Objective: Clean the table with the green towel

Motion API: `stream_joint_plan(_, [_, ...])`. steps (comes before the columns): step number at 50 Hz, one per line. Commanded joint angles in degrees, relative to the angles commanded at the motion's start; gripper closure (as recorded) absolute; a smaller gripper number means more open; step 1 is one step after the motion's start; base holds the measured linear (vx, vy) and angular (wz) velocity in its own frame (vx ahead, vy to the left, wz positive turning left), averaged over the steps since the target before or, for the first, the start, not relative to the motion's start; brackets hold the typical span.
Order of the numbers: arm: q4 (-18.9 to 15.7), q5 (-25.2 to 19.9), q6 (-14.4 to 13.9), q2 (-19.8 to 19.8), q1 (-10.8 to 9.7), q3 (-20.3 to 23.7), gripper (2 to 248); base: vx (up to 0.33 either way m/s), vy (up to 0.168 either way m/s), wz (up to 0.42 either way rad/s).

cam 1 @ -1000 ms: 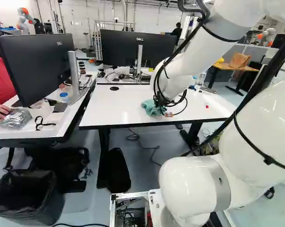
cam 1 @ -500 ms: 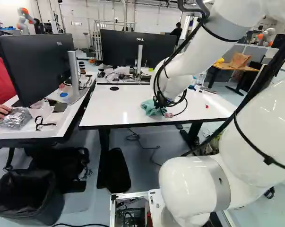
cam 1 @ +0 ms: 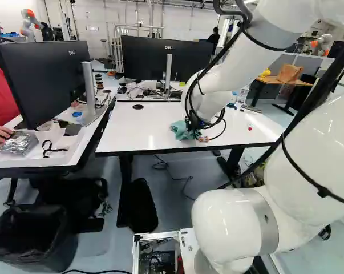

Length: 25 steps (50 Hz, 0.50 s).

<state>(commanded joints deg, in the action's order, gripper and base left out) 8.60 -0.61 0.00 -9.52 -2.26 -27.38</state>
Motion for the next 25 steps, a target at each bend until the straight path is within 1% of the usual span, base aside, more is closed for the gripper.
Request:
stream_joint_plan(7, [0.0,0.0,0.0,0.1,-0.9,-0.1,225,0.000,0.000,0.000])
stream_joint_plan(16, [0.0,0.0,0.0,0.6,-2.9,-0.5,225,0.000,0.000,0.000])
stream_joint_plan(25, [0.0,0.0,0.0,2.0,-5.0,-1.8,225,0.000,0.000,0.000])
